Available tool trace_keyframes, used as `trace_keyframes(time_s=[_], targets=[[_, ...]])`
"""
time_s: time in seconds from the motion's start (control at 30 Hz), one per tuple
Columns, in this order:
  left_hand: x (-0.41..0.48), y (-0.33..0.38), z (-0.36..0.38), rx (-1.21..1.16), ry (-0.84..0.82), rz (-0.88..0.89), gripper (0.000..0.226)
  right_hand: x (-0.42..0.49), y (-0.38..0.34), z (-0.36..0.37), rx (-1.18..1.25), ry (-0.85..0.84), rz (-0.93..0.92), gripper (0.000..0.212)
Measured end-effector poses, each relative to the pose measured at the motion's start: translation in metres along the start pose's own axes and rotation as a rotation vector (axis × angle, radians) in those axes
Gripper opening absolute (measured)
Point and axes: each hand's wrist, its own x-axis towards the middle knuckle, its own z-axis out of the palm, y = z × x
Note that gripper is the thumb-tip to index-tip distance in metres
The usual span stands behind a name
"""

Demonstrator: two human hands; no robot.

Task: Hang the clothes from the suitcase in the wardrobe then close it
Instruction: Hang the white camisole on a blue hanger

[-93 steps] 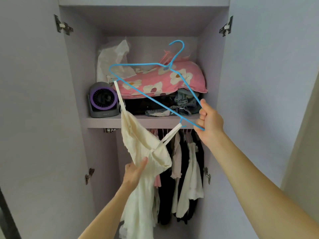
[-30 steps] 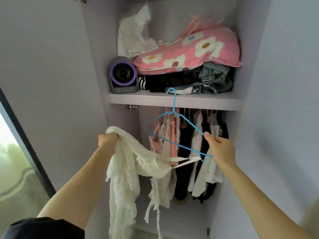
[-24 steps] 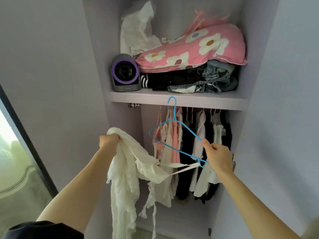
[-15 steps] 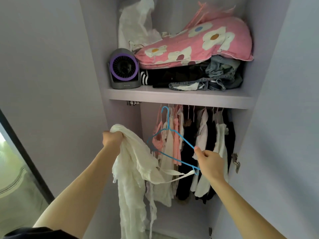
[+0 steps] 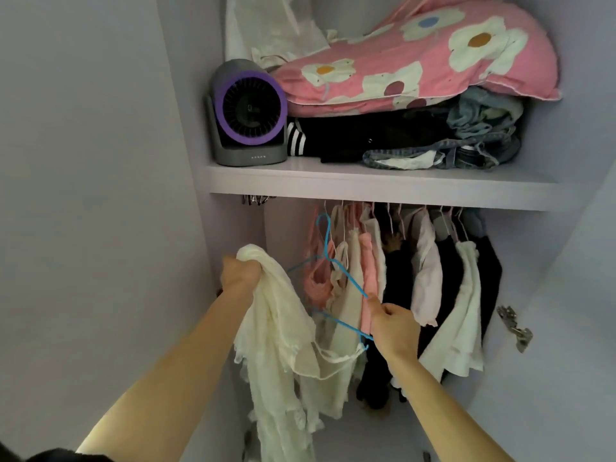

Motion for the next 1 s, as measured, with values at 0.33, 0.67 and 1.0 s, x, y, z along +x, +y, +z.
trace_keyframes(time_s=[0.33,0.67,1.0], targets=[[0.108,-0.032,0.047,-0.042,-0.011,0.043,0.041,0.066,-0.017,0.112,0.100,0.128,-0.021,0.056],[0.190,-0.085,0.084,-0.193,0.060,0.127,0.044,0.109,0.038,0.166,0.176,0.213,-0.201,0.058],[0.220,-0.110,0.107,-0.180,0.060,0.171,0.043,0.124,0.034,0.205,0.146,0.245,-0.371,0.055]])
